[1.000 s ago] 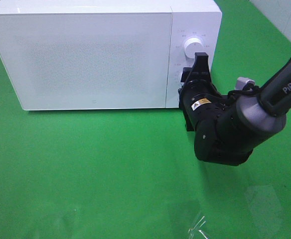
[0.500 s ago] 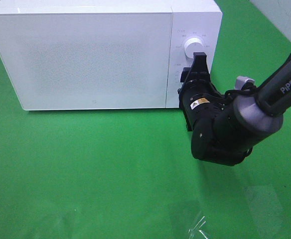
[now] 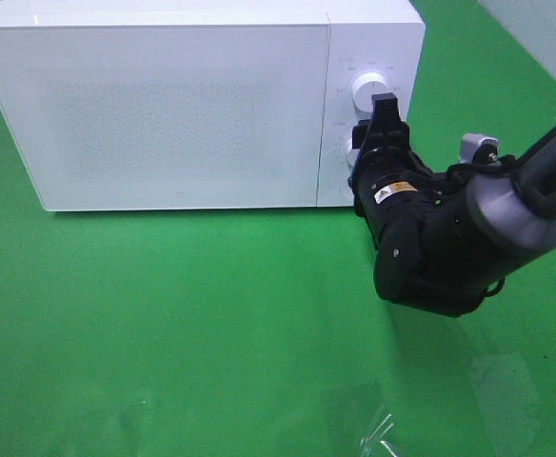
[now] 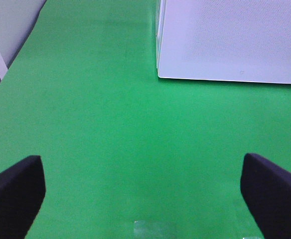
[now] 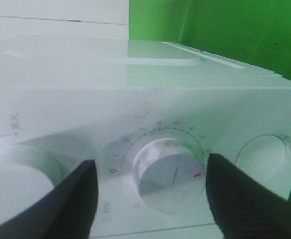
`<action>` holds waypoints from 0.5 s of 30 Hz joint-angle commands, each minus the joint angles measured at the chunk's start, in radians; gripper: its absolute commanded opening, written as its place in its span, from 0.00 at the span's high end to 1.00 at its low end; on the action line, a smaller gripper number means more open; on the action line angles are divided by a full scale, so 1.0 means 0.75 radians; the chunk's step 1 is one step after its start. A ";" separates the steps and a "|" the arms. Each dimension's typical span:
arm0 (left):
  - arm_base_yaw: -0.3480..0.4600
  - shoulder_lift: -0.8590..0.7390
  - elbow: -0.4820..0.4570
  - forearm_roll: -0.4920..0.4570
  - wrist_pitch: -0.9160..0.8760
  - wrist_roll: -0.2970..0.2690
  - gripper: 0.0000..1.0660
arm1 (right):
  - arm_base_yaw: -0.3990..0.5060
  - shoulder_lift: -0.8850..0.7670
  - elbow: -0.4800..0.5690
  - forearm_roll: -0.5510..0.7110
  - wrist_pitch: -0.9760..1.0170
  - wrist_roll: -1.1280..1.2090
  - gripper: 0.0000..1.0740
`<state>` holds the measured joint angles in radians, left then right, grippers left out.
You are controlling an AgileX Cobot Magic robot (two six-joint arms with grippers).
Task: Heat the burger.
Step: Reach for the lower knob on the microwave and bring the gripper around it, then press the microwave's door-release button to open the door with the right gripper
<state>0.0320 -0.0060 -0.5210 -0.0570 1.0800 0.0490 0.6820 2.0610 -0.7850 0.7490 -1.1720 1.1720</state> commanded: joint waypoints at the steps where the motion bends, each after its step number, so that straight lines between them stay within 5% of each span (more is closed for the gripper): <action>1: 0.001 -0.021 0.003 0.000 -0.013 -0.007 0.06 | 0.031 -0.039 0.029 -0.005 -0.007 -0.044 0.38; 15: 0.001 -0.021 0.003 0.000 -0.013 -0.008 0.06 | 0.069 -0.273 0.232 -0.224 0.311 -0.320 0.38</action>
<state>0.0320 -0.0060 -0.5210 -0.0570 1.0800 0.0490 0.7330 1.9090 -0.6260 0.6310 -0.9810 1.0240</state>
